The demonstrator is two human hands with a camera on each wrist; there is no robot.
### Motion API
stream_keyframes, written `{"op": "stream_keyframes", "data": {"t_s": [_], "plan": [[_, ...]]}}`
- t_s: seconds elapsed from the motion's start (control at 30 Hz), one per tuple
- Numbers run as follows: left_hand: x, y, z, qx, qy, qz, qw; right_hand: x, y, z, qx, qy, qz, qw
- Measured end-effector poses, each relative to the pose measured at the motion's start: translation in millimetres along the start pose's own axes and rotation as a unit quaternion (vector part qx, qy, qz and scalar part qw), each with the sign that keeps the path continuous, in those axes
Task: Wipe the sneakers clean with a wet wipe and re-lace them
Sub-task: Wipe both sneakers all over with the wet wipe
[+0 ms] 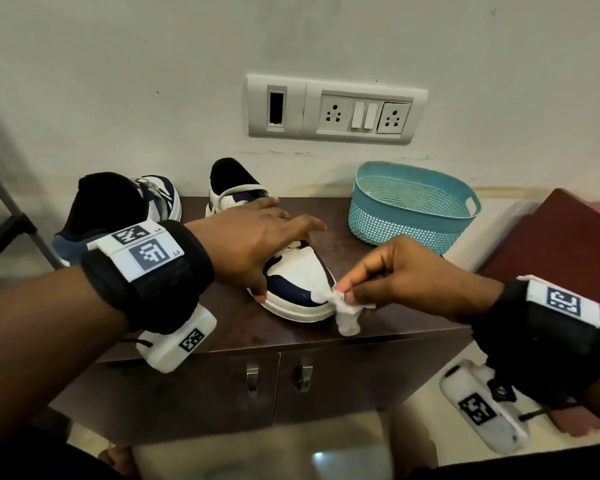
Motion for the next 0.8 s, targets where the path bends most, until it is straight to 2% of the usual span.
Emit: {"op": "stream_keyframes", "data": {"t_s": [0.07, 0.17, 0.27, 0.33, 0.37, 0.4, 0.47, 0.57, 0.67, 0.8], "plan": [[-4.4, 4.0, 0.5, -0.001, 0.027, -0.010, 1.000, -12.7, 4.4, 0.6, 0.004, -0.130, -0.017, 0.991], [-27.7, 18.3, -4.3, -0.018, 0.182, -0.058, 0.981, -27.0, 1.2, 2.6, 0.016, -0.282, -0.041, 0.958], [-52.7, 32.9, -3.3, -0.062, 0.379, -0.151, 0.911, -18.3, -4.7, 13.0, 0.018, -0.382, -0.021, 0.924], [-55.2, 37.6, 1.7, -0.096, 0.458, -0.187, 0.864, -6.8, -9.1, 22.2, 0.020, -0.431, 0.000, 0.902], [-55.5, 38.3, 4.1, -0.110, 0.476, -0.198, 0.850, -1.6, -10.5, 28.5, 0.017, -0.444, 0.012, 0.896], [-56.5, 39.3, 6.3, -0.121, 0.489, -0.210, 0.838, 2.9, -11.9, 34.7, 0.013, -0.447, 0.025, 0.894], [-58.9, 41.5, 10.8, -0.135, 0.504, -0.232, 0.821, 5.5, -14.0, 44.3, -0.004, -0.397, 0.033, 0.917], [-62.6, 40.8, 8.8, -0.134, 0.497, -0.236, 0.824, 1.2, -16.8, 52.0, -0.042, -0.287, -0.003, 0.957], [-63.0, 39.3, 9.4, -0.136, 0.473, -0.245, 0.835, -11.4, -21.6, 41.9, -0.026, -0.284, -0.069, 0.956], [-76.9, 51.4, 26.1, -0.138, 0.306, -0.283, 0.899, -44.0, -19.2, 19.6, -0.009, -0.261, -0.163, 0.951]]}}
Point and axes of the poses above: each hand's wrist, its own y-axis away from the middle knuckle, its own x-axis out of the palm, z = x × y, the point moved 10 cm from there along -y, towards the middle knuckle, and after that the axes turned 4 degrees about y, right-handed, at the moved point
